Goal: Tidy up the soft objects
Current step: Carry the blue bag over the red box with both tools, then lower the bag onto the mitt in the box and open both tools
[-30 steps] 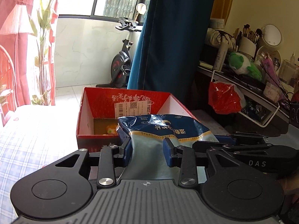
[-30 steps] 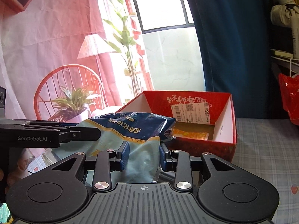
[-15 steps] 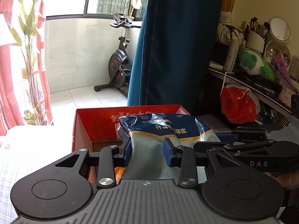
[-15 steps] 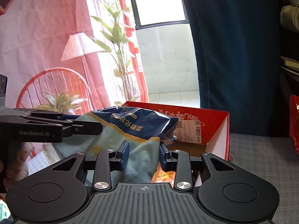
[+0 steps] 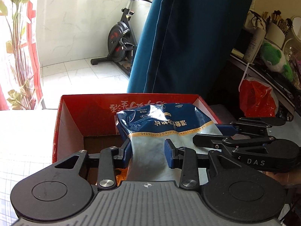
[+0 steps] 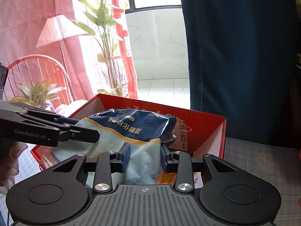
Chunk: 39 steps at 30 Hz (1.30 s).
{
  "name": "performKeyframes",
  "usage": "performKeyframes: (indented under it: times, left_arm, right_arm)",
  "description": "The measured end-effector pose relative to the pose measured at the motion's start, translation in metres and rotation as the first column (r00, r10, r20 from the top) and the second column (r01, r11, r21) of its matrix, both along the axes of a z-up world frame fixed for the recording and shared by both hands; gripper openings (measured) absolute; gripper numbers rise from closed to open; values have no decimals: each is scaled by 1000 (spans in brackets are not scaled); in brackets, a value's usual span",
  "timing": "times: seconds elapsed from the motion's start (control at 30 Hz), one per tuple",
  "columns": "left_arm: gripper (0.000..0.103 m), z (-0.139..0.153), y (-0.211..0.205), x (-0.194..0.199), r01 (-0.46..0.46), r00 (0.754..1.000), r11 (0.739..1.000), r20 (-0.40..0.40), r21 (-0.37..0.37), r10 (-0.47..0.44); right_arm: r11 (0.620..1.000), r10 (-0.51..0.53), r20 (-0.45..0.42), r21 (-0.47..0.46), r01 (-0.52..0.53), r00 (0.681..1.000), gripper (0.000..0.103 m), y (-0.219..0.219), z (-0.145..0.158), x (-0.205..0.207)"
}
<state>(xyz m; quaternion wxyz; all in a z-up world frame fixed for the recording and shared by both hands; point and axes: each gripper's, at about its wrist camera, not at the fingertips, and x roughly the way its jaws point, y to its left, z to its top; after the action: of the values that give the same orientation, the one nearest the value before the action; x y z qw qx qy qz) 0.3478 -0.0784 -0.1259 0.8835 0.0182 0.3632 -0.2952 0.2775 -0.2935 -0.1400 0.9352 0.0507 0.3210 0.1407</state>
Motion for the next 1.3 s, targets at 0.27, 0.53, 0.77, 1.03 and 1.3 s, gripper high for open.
performKeyframes:
  times: [0.27, 0.53, 0.77, 1.03, 1.3]
  left_arm:
    - [38, -13, -14, 26, -16, 999, 999, -50, 52, 18]
    - [38, -16, -15, 29, -14, 998, 997, -53, 72, 18]
    - [50, -15, -13, 23, -31, 999, 992, -17, 119, 33]
    - [54, -5, -6, 3, -30, 999, 989, 27, 141, 27]
    - [72, 10, 5, -33, -48, 993, 986, 118, 158, 29]
  right_arm:
    - [999, -14, -78, -32, 12, 997, 31, 3, -18, 33]
    - [997, -54, -164, -71, 43, 985, 32, 5, -28, 50]
    - [993, -82, -183, -97, 65, 980, 32, 6, -31, 50]
    - [992, -76, -150, -113, 59, 986, 32, 10, -19, 33]
    - [991, -84, -115, -115, 71, 990, 41, 17, -8, 0]
